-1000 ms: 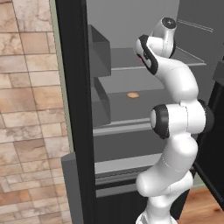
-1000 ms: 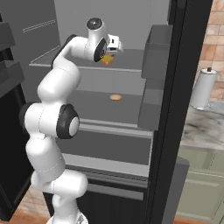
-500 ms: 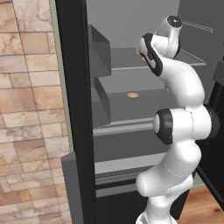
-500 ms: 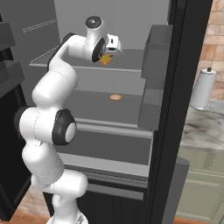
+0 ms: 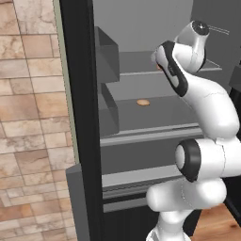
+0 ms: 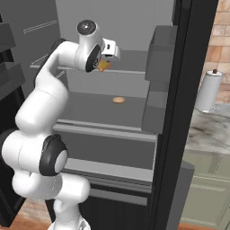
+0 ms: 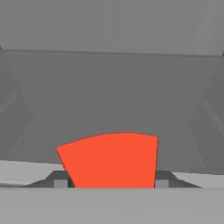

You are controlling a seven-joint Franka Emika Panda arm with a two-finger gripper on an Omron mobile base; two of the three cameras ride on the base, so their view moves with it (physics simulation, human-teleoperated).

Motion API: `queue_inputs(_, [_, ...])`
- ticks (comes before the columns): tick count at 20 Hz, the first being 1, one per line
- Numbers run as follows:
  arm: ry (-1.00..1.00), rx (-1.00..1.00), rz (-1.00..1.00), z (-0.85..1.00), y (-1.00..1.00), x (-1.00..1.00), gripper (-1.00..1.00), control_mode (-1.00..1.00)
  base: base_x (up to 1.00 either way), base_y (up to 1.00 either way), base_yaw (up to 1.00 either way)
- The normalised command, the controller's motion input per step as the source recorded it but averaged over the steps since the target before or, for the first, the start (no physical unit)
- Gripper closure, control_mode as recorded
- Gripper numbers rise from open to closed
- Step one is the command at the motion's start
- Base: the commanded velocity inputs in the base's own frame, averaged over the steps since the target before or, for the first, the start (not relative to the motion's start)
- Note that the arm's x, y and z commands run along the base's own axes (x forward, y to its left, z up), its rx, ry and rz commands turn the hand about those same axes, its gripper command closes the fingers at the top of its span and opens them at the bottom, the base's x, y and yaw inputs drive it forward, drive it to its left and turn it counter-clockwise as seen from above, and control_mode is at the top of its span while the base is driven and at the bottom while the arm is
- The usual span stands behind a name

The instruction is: Pick the cheese from the fridge and the cheese grater from the cabinet and place them next to the salad bowl.

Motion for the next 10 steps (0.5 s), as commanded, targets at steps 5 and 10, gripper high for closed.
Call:
queue_inputs(5, [-0.04,0.05,0.00,0.00,0.16,-0.77,1.00,-1.00,0.00,0.00,0.00])
queue_inputs(10, [-0.03,0.02,-0.02,0.06,0.11,-0.75,1.00,-1.00,0.00,0.00,0.00])
